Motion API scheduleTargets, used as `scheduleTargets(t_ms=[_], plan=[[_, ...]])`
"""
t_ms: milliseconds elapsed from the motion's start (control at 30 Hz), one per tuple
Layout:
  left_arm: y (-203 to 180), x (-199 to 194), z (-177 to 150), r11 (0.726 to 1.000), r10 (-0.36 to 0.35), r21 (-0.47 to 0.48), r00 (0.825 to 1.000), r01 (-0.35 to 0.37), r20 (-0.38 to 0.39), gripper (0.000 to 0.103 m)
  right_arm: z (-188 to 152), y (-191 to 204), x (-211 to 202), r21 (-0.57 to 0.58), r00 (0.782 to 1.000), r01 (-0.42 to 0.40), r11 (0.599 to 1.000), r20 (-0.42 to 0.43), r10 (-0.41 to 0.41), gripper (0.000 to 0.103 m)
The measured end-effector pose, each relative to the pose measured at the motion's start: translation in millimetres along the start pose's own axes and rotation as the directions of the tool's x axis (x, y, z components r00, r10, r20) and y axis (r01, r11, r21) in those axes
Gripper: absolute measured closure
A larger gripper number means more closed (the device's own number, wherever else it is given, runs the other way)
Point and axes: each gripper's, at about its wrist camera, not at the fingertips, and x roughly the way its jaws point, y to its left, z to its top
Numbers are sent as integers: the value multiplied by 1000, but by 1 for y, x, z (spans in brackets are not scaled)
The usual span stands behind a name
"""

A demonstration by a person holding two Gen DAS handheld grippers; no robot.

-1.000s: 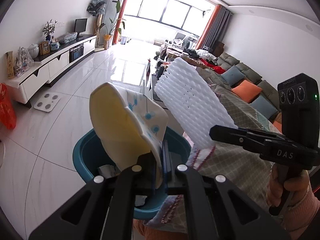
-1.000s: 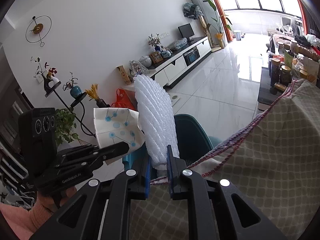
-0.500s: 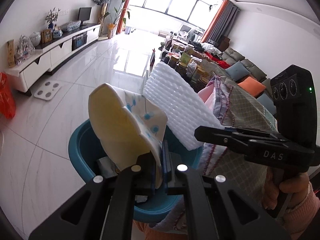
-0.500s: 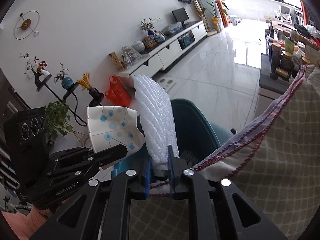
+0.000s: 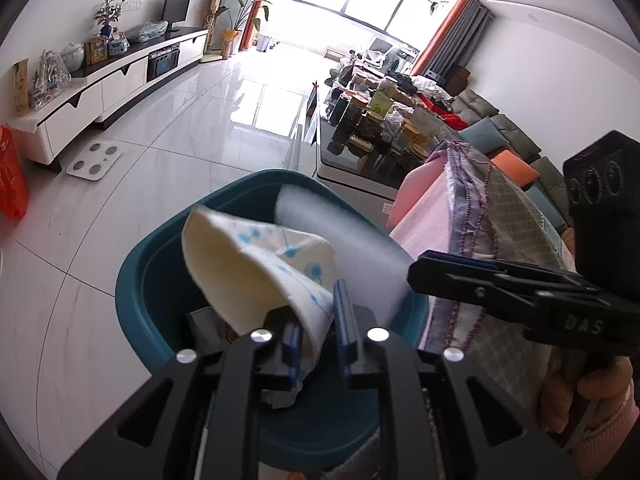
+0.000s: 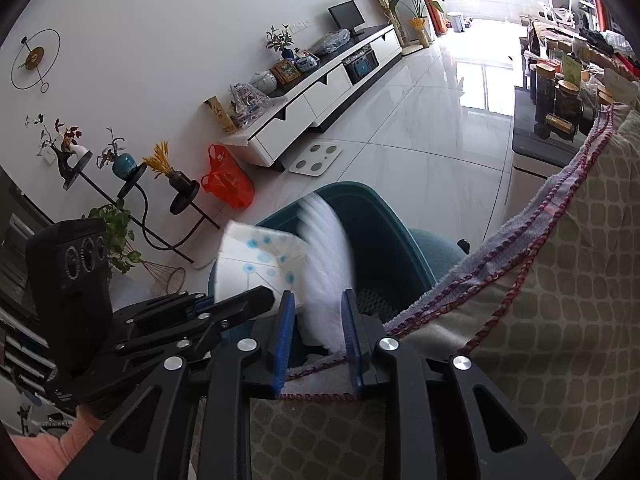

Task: Collect trash
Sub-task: 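Open both grippers to drop the cup and foam net into the bin, then move both grippers back to the orange peel and gold foil wrapper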

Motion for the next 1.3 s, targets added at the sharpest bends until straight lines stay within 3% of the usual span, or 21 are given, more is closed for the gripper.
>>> scheduleTargets(t_ms=[200,567,667,800,867,1033,1167,1300], plan=[[5,11,-2,1000,-18,-16,1000,18,-23,73,-1,-4,-3,17,1000,-10,1000,20,10,73],[-5,-2,-4,1000,-30,9,999,30,13,67,-13,-10,-26,36,996,-21,999,85,18,57],[-18,-16,-5,998,-45,41,998,43,47,62,-21,-9,-42,29,992,-12,1000,122,8,46],[-41,-32,-8,994,-71,85,993,63,96,42,-35,-12,-70,16,984,7,1000,177,-10,37],[-54,-38,-10,991,-92,110,989,79,112,37,-45,-15,-85,21,978,20,1000,207,-24,32],[-94,-46,-21,974,-144,192,979,116,143,12,-81,-32,-136,66,951,85,994,292,-101,23],[-130,-41,-31,953,-182,267,975,143,129,7,-110,-45,-174,121,921,156,980,341,-189,21],[-172,-31,-43,923,-234,333,968,192,91,7,-141,-59,-211,196,871,254,947,379,-312,21]])
